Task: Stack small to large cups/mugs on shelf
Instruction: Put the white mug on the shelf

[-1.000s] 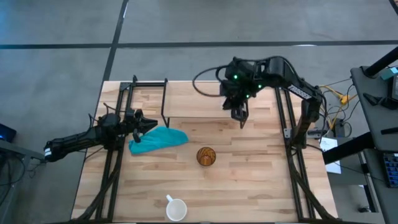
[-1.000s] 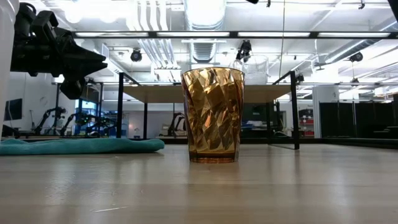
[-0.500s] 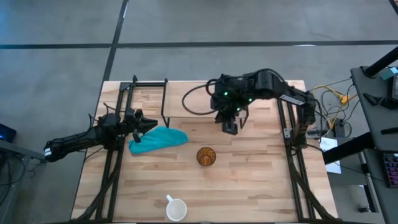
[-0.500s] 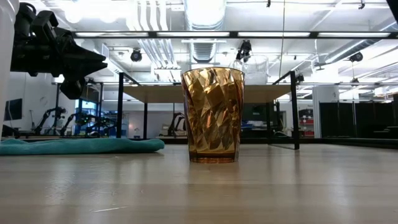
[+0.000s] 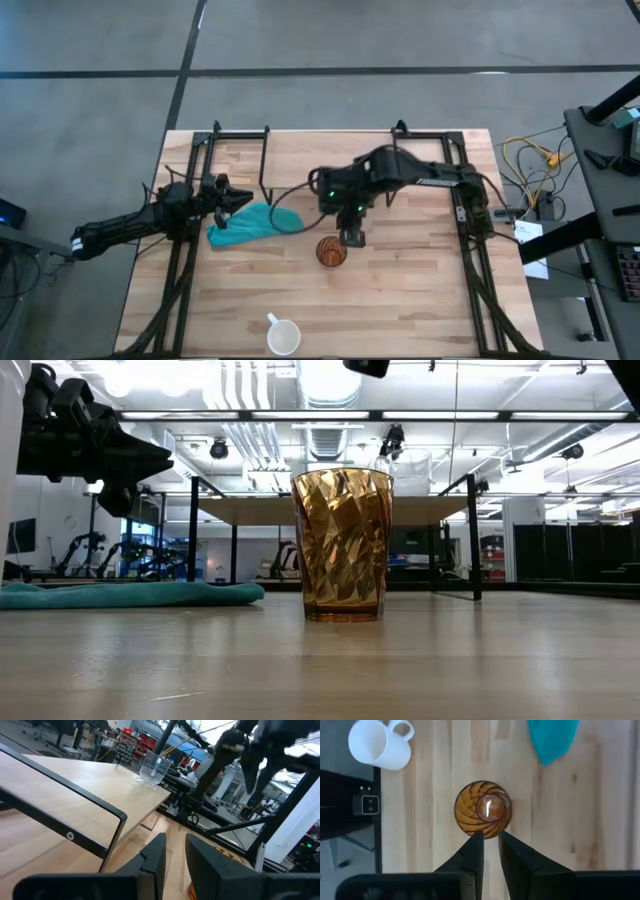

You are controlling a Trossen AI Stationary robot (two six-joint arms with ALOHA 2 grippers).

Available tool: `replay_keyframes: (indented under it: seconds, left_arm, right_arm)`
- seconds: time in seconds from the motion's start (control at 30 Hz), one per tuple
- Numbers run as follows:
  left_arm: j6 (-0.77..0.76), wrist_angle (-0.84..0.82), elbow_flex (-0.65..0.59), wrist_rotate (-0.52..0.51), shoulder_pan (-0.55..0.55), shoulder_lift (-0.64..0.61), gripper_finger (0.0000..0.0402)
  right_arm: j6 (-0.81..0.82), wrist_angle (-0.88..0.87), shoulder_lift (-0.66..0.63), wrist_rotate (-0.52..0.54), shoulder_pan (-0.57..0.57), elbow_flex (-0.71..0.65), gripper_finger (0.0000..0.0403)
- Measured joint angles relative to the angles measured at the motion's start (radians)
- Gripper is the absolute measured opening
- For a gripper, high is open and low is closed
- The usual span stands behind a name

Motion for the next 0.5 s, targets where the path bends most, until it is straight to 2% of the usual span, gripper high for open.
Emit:
replay_keyframes:
  seconds: [0.1,0.37,0.5]
  left_arm:
    - [-0.004,0.039,0.005,0.002,0.000,0.000,0.0059]
    - [0.006,0.043,0.150,0.188,-0.002,0.046,0.0059]
    - [0.064,0.035,0.235,0.196,-0.002,0.103,0.0059]
  right_arm:
    - [0.006,-0.001,0.026,-0.031,0.026,0.000,0.0054]
    - [0.087,0.003,0.040,-0.073,0.102,0.001,0.0054]
    - [0.116,0.017,0.038,-0.073,0.132,0.001,0.0054]
